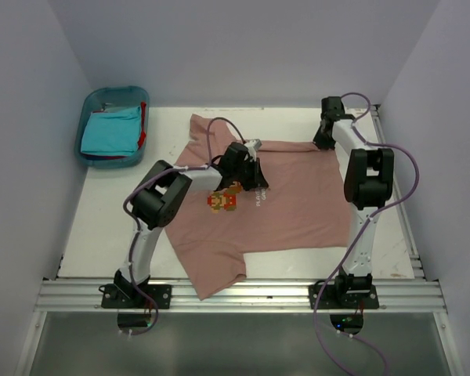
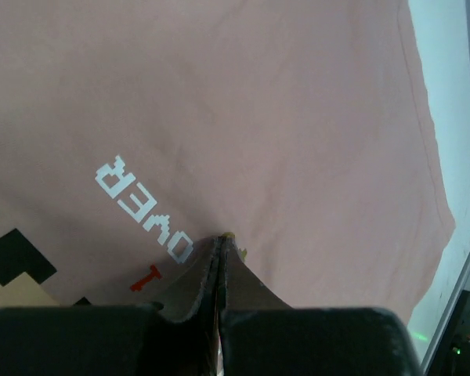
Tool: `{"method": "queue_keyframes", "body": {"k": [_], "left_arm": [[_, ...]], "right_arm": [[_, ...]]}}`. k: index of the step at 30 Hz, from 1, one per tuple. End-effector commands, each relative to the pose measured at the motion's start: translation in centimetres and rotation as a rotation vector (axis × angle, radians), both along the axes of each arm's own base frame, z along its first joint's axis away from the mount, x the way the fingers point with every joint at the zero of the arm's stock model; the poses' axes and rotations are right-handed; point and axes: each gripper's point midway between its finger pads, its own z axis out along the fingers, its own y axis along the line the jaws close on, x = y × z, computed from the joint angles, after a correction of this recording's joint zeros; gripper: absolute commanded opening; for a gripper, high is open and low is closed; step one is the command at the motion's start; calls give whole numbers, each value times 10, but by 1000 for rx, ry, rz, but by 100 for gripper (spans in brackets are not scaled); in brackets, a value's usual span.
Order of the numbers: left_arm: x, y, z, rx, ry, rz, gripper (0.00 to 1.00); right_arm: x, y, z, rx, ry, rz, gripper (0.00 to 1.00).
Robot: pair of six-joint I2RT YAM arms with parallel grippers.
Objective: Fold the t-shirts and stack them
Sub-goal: Flatten out the tshirt
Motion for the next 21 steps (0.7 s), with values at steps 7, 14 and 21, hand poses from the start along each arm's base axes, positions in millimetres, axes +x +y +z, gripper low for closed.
{"method": "queue_keyframes", "body": {"k": [7,14,21], "left_arm": [[-17,-30,-5,-15,4,-37,0],[-30,-8,-17,81,9,-21,0],[-42,2,-27,110,39,-26,0]], "right_arm": [[-4,13,5,71,-22,26,0],[-7,49,18,236,-124,166,0],[8,46,-6,224,-43,140,0]]}}
